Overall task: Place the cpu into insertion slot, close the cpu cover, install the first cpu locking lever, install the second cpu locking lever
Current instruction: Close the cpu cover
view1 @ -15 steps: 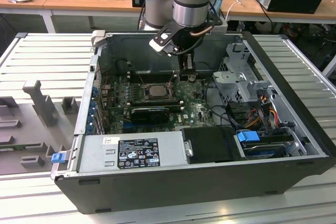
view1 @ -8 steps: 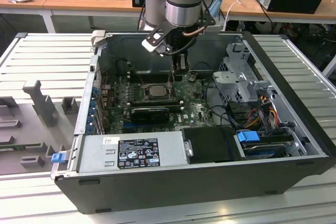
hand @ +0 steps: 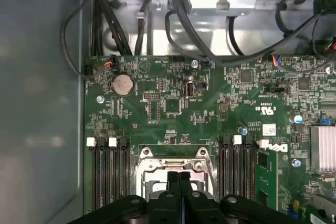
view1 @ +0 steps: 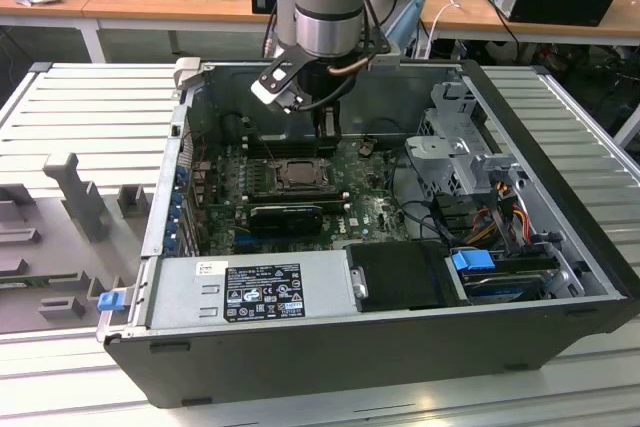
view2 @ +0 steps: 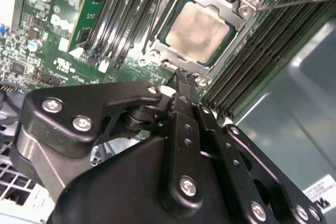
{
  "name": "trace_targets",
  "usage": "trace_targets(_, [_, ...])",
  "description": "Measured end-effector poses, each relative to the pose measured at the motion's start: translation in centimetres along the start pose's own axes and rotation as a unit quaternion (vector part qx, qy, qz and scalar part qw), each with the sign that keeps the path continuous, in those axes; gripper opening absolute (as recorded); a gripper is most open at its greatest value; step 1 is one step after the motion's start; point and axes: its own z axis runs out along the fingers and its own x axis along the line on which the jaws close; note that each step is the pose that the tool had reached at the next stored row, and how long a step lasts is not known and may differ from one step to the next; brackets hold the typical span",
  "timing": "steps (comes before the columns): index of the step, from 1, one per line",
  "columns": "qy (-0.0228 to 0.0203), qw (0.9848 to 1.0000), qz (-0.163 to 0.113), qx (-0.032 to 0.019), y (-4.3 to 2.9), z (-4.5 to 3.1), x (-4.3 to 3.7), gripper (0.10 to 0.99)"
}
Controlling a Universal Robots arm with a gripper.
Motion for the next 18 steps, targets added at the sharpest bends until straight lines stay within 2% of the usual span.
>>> trace_targets(3, [0.0001,1.0000,0.000,0.0002,-0.41,0.78,-0.02,0.106])
trace_targets(5, [0.0000,1.0000,0.000,0.0025,-1.16,0.94,-0.03,0.106])
trace_targets(9, [-0.0001,1.0000,0.000,0.0063,-2.20,1.09,-0.04,0.106])
trace_targets(18, [0.0000,1.0000,0.000,0.0063,-3.03,1.06,-0.05,0.106])
